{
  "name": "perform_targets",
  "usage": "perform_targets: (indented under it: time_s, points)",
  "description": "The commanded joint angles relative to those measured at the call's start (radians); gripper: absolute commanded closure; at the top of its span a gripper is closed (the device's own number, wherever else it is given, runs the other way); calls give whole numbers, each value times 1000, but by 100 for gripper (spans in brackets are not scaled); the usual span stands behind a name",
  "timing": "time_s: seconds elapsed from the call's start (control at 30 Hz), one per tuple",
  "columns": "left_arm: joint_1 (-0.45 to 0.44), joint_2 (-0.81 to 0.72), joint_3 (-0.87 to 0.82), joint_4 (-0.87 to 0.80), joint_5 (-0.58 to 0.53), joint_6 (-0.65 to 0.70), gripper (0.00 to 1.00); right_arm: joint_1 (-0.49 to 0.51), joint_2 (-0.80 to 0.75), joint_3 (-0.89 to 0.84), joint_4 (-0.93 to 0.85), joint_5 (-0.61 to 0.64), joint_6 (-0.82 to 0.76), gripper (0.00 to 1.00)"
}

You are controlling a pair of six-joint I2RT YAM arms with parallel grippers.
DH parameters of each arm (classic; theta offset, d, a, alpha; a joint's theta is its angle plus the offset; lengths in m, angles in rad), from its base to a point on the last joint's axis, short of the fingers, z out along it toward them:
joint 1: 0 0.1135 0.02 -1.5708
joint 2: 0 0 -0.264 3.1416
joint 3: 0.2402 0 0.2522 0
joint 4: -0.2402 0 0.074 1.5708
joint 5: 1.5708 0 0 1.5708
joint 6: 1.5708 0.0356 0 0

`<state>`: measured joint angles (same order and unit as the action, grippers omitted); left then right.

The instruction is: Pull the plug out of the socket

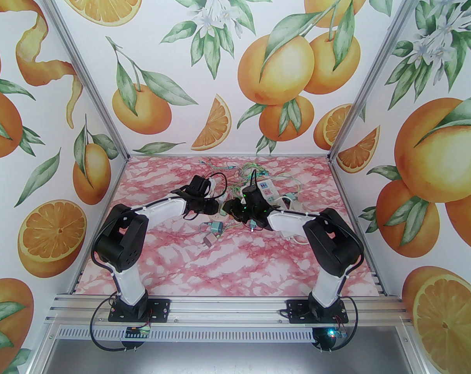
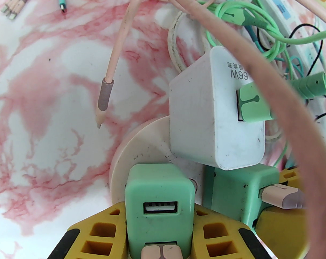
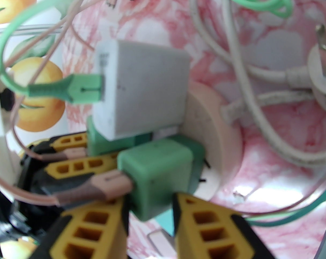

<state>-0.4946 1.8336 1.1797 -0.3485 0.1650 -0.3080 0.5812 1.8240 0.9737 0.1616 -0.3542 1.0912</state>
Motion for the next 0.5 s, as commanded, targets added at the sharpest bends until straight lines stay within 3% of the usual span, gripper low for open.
perform_targets:
  time_s: [0.0,0.47]
  points:
    - [22,-33,43,16,79,-77,88,-14,43,-50,-172,86,-22,68]
    - [-89,-49,57,-90,-221,64,90,-15,81,12,-238,78,-51,68]
